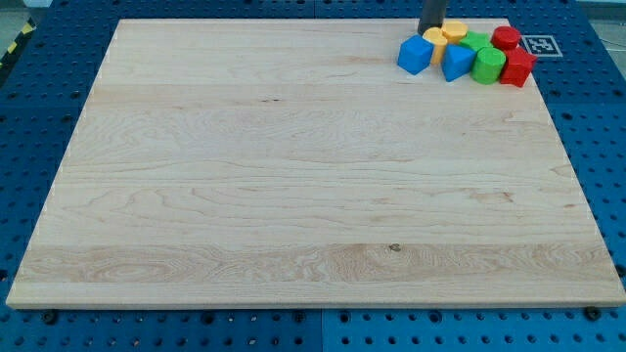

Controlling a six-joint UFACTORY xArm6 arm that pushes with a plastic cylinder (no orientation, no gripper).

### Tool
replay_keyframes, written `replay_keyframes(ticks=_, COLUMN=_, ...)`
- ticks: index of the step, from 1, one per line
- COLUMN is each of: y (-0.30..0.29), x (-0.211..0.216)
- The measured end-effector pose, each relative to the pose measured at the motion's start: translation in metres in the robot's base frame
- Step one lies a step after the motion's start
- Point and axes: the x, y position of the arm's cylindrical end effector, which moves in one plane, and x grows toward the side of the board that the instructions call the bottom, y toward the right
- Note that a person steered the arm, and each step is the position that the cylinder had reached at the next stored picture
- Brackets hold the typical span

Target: Separate the blue cube from the group of blocks

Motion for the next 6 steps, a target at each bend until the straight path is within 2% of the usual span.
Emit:
replay_keyframes(ticks=1, y=-0.004, x=-0.003)
replay_keyframes(ticks=2, y=-0.008, x=0.017)
replay_keyframes(ticks=5, y=-0.029, x=0.126)
replay_keyframes(ticks=6, y=-0.030, x=0.110)
